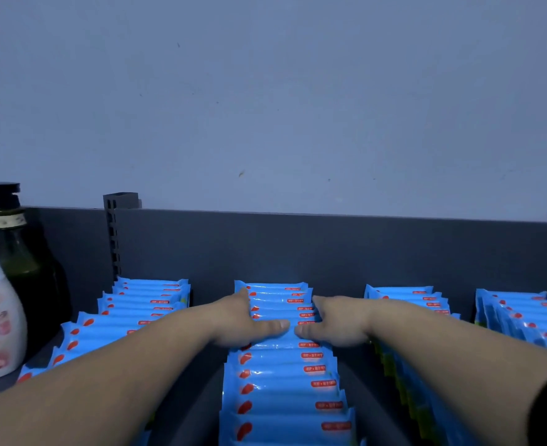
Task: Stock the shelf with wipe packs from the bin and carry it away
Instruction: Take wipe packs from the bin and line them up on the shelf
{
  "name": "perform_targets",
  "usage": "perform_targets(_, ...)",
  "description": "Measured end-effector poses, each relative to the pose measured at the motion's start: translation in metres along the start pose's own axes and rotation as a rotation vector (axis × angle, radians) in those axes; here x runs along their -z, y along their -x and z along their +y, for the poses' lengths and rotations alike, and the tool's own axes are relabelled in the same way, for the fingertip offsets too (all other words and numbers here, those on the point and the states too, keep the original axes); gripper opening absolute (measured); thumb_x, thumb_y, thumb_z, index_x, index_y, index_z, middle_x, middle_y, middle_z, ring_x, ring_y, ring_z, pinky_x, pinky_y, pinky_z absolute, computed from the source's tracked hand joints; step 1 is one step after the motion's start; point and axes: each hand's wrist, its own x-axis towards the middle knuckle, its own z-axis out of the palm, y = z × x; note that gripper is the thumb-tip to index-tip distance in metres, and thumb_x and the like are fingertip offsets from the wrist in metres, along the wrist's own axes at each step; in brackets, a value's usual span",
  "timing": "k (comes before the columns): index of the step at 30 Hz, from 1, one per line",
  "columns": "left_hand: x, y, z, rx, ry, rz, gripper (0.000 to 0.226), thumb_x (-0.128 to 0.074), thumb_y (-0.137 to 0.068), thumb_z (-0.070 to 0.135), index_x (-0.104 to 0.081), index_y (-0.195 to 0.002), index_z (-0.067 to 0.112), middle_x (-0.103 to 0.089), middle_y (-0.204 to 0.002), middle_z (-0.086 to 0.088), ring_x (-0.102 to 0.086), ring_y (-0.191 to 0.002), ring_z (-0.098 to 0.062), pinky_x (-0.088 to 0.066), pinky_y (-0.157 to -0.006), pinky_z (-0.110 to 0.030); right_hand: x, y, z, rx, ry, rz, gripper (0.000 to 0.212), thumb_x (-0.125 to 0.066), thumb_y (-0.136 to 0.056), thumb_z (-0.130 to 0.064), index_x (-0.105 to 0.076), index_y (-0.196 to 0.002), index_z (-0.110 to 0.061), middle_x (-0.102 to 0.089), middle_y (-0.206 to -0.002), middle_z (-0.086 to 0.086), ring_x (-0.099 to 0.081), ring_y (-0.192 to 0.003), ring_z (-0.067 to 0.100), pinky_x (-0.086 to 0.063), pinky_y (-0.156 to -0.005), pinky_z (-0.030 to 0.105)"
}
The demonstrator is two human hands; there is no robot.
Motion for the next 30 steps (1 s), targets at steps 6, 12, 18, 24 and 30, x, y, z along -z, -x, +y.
perform_targets(6,0.000,-0.007,-0.005,0.051,-0.056,-0.018,0.104,-0.055,-0.072,0.076,-0.016,-0.149,0.019,-0.050,-0.129,0.010,-0.053,-0.104,-0.009,-0.042,-0.089,-0.020,-0.001,-0.011,0.000,0.026,0.002,-0.014,0.048,-0.052,-0.089,-0.057,-0.054,-0.124,-0.025,-0.062,-0.124,-0.005,-0.059,-0.111,0.016,-0.046,-0.101,0.035)
perform_targets(12,-0.001,-0.021,-0.012,0.058,-0.048,0.046,0.123,-0.057,-0.070,0.077,0.009,-0.151,0.013,-0.021,-0.156,0.003,-0.038,-0.134,-0.014,-0.034,-0.109,-0.028,0.012,-0.016,0.003,-0.017,-0.038,0.112,0.056,-0.047,-0.096,-0.049,-0.036,-0.139,-0.016,-0.052,-0.137,0.000,-0.052,-0.120,0.017,-0.041,-0.098,0.027)
perform_targets(18,-0.001,-0.023,-0.009,0.014,0.013,0.017,0.106,-0.061,-0.077,0.066,-0.006,-0.151,0.014,-0.047,-0.136,0.008,-0.052,-0.108,-0.006,-0.042,-0.092,-0.019,0.006,-0.028,0.008,0.013,-0.122,0.095,0.036,-0.052,-0.095,-0.040,-0.048,-0.127,-0.024,-0.062,-0.123,-0.005,-0.061,-0.107,0.013,-0.047,-0.097,0.030)
perform_targets(24,0.000,-0.023,-0.002,0.000,-0.281,0.064,0.107,-0.046,-0.081,0.072,0.009,-0.151,0.014,0.004,-0.161,0.000,-0.010,-0.147,-0.017,-0.018,-0.118,-0.032,0.004,-0.028,0.009,0.064,0.120,0.144,0.066,-0.046,-0.097,-0.046,-0.021,-0.151,-0.020,-0.020,-0.158,-0.006,-0.031,-0.140,0.015,-0.027,-0.115,0.029)
perform_targets(30,-0.007,-0.031,-0.004,-0.014,-0.564,-0.036,0.087,-0.015,-0.088,0.073,0.008,-0.152,0.019,0.014,-0.160,0.003,0.010,-0.147,-0.016,0.000,-0.120,-0.040,-0.006,-0.037,0.014,0.054,0.284,0.083,0.064,-0.023,-0.101,-0.050,0.002,-0.154,-0.025,0.008,-0.160,-0.011,0.001,-0.148,0.010,0.002,-0.120,0.041)
